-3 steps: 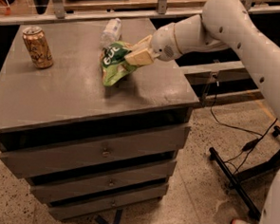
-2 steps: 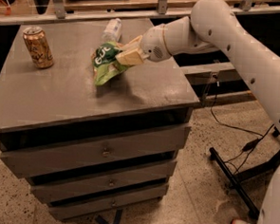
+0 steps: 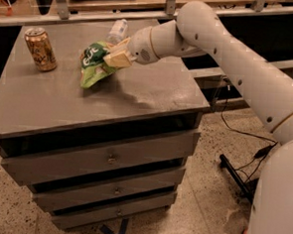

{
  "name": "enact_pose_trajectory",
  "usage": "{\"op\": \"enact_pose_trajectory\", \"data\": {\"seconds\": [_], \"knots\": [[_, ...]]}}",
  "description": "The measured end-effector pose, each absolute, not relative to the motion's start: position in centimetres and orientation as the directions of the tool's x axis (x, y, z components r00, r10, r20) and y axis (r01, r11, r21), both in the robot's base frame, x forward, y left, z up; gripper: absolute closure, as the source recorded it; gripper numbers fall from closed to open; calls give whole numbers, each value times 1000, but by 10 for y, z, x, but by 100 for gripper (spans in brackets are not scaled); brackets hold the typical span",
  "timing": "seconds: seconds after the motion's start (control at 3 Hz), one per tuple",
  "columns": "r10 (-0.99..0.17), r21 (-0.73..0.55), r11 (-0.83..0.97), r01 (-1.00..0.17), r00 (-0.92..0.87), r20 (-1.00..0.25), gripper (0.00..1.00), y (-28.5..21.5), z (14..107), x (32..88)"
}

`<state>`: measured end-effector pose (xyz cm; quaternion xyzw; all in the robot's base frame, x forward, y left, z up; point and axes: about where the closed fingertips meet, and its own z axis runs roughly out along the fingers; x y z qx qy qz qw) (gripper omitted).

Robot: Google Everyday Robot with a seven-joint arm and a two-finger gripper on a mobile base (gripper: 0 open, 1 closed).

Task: Move green rice chip bag near orange can

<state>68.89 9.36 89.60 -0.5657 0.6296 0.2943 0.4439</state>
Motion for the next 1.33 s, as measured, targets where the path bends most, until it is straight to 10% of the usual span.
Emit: {"op": "enact_pose_trajectory", "data": {"seconds": [0.67, 1.33], "knots": [[-383, -95, 104, -990, 48, -922, 100, 131, 896, 696], [-334, -77, 38, -996, 60, -941, 59, 149, 895, 702]]}}
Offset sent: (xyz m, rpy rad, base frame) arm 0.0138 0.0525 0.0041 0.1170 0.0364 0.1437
